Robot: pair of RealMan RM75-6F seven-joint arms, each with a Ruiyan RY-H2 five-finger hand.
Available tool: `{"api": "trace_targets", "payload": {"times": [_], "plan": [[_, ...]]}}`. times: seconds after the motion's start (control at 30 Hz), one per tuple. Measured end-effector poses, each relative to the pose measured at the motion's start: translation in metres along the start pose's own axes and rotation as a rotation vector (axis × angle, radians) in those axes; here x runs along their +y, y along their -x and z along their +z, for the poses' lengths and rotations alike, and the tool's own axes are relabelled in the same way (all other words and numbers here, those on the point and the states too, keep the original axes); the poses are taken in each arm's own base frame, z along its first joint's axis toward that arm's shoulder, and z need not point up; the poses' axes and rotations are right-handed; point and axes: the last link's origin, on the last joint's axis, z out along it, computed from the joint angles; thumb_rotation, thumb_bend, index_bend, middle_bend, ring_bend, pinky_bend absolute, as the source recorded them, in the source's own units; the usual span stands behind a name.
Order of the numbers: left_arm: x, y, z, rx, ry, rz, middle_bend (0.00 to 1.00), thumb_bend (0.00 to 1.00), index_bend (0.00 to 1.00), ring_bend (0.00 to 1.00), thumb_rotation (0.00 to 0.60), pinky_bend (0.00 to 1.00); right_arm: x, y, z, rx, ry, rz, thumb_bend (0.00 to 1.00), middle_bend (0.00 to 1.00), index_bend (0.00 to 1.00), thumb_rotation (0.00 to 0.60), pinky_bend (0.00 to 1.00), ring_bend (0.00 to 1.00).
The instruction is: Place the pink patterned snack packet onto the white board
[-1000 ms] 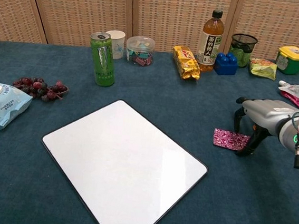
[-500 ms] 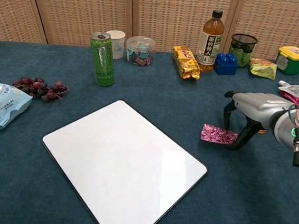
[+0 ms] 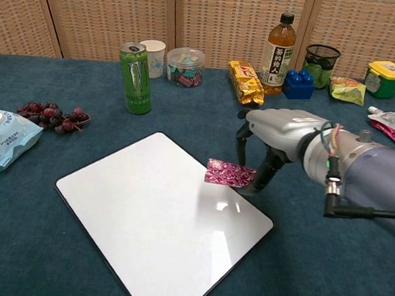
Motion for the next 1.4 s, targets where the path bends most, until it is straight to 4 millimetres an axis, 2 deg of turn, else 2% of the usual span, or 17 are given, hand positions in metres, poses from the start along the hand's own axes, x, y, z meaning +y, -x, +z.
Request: {"api": "trace_targets", "payload": {"times": [0.03,0.1,0.17,0.23,0.27,0.43,0.6,0.7,0.8,0.87,1.0,1.13,1.23,1.4], "plan": [[0.000,0.000,0.000,0.001,0.000,0.000,0.00,0.00,0.00,0.00,0.600,0.00,-0.005,0.000,0.000,-0.004,-0.002,0.000,0.23,0.00,0.49,0.600,0.00,0.00],[0.000,-0.001,0.000,0.003,0.001,-0.001,0.00,0.00,0.00,0.00,0.600,0.00,-0.014,0.001,0.002,-0.012,-0.006,-0.007,0.16,0.00,0.40,0.600,0.00,0.00],[0.000,-0.001,0.000,0.002,0.002,-0.002,0.00,0.00,0.00,0.00,0.600,0.00,-0.022,0.004,0.004,-0.020,-0.002,-0.021,0.03,0.00,0.14,0.600,0.00,0.00],[-0.001,0.000,0.000,-0.002,0.002,-0.002,0.00,0.00,0.00,0.00,0.600,0.00,-0.025,0.007,0.005,-0.030,0.006,-0.024,0.00,0.00,0.01,0.600,0.00,0.00],[-0.001,0.000,0.000,-0.003,0.001,-0.002,0.00,0.00,0.00,0.00,0.600,0.00,-0.026,0.008,0.006,-0.033,0.008,-0.023,0.00,0.00,0.00,0.600,0.00,0.00],[-0.002,-0.001,0.000,-0.001,-0.001,-0.006,0.00,0.00,0.00,0.00,0.600,0.00,-0.023,0.008,0.008,-0.030,0.017,-0.015,0.00,0.00,0.00,0.600,0.00,0.00],[-0.002,-0.001,0.000,-0.004,0.000,-0.004,0.00,0.00,0.00,0.00,0.600,0.00,-0.010,-0.006,0.008,-0.002,0.025,-0.008,0.00,0.00,0.00,0.600,0.00,0.00],[-0.001,0.000,0.000,-0.005,0.000,-0.002,0.00,0.00,0.00,0.00,0.600,0.00,0.004,-0.018,0.008,0.035,0.036,-0.022,0.00,0.00,0.08,0.600,0.00,0.00],[-0.001,0.000,0.001,-0.003,-0.001,0.002,0.00,0.00,0.00,0.00,0.600,0.00,0.027,-0.028,0.010,0.079,0.064,-0.069,0.10,0.00,0.21,0.600,0.00,0.00],[0.000,0.001,0.001,-0.005,-0.001,0.007,0.00,0.00,0.00,0.00,0.600,0.00,0.050,-0.033,0.012,0.099,0.100,-0.105,0.20,0.00,0.29,0.600,0.00,0.00],[0.001,0.004,0.002,-0.013,-0.001,0.017,0.00,0.00,0.00,0.00,0.600,0.00,0.091,-0.033,0.017,0.107,0.162,-0.111,0.26,0.00,0.35,0.600,0.00,0.00],[0.003,0.006,0.004,-0.019,-0.003,0.023,0.00,0.00,0.00,0.00,0.600,0.00,0.127,-0.025,0.019,0.087,0.202,-0.101,0.29,0.00,0.38,0.600,0.00,0.00],[0.003,0.006,0.005,-0.020,-0.006,0.022,0.00,0.00,0.00,0.00,0.600,0.00,0.144,-0.017,0.019,0.064,0.219,-0.097,0.31,0.00,0.38,0.600,0.00,0.00],[0.004,0.007,0.006,-0.025,-0.007,0.023,0.00,0.00,0.00,0.00,0.600,0.00,0.155,-0.008,0.020,0.045,0.232,-0.098,0.36,0.00,0.38,0.600,0.00,0.00]]}}
